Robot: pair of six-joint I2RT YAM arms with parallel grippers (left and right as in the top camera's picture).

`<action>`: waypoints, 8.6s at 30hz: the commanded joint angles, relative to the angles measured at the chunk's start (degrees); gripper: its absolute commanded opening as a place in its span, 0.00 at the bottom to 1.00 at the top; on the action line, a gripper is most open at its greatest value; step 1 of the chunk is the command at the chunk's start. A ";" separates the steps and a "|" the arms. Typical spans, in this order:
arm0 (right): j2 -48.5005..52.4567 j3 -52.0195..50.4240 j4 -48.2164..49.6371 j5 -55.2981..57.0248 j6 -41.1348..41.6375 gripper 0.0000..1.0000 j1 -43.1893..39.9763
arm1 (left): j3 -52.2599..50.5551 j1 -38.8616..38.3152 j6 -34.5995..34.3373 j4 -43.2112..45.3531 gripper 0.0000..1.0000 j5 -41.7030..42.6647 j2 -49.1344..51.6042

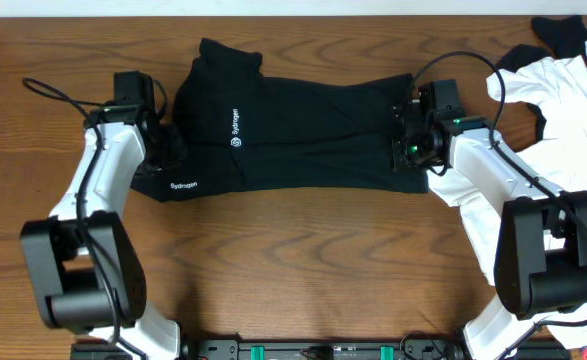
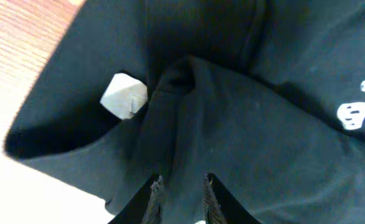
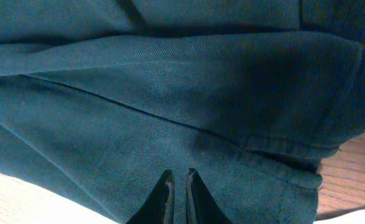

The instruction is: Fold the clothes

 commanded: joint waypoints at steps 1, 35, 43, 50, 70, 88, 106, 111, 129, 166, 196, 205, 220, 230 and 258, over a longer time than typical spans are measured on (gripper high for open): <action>-0.68 -1.84 1.05 0.37 -1.09 0.07 0.31 | -0.13 0.20 0.98 0.22 0.24 -0.72 3.08; -0.68 -13.77 -8.20 0.39 3.58 0.12 0.31 | -4.39 0.20 -2.10 -15.80 0.39 -8.17 12.90; -0.68 -13.86 -16.61 3.61 6.25 0.08 0.31 | -8.68 0.20 -2.10 -14.58 0.39 -8.15 12.87; -2.45 -10.05 -14.32 3.04 6.29 0.10 0.31 | -4.85 0.13 -1.11 -16.37 0.38 -6.25 6.71; -22.21 8.72 -16.68 2.67 4.28 0.78 0.31 | 1.84 0.13 5.97 1.46 0.98 6.93 -21.62; -16.28 8.68 -19.08 2.71 4.24 0.73 0.35 | 25.81 0.17 13.51 11.34 0.99 7.17 16.55; -16.28 8.68 -19.08 2.71 4.28 0.69 0.35 | 25.77 0.11 20.52 14.14 0.91 13.11 27.39; -16.28 8.68 -19.10 2.69 4.31 0.66 0.35 | 25.66 0.02 20.52 13.75 0.71 13.33 28.13; -16.28 8.68 -19.71 2.69 4.28 0.61 0.35 | 25.51 -2.89 20.52 12.66 0.34 13.29 29.70; 8.85 8.68 8.83 8.46 12.07 0.68 -6.82 | 25.51 -2.60 11.65 3.39 0.06 7.06 25.79; 17.00 8.68 14.23 2.49 12.07 0.01 -6.40 | 25.51 -2.60 11.65 3.19 0.06 7.06 25.79; 14.56 8.70 11.76 2.45 12.07 0.01 -6.86 | 25.53 -1.73 11.65 3.21 0.06 7.06 22.18; 1.86 8.70 3.17 2.69 12.07 0.01 -9.81 | 25.53 -0.15 11.63 -5.18 0.06 7.06 16.06; 0.79 8.70 -6.88 2.40 11.96 0.01 -11.65 | 25.53 2.34 10.95 -14.71 0.06 7.10 15.50; 0.57 8.70 -18.49 0.11 7.58 0.01 -17.38 | 25.53 6.67 10.99 -31.80 0.06 17.44 12.22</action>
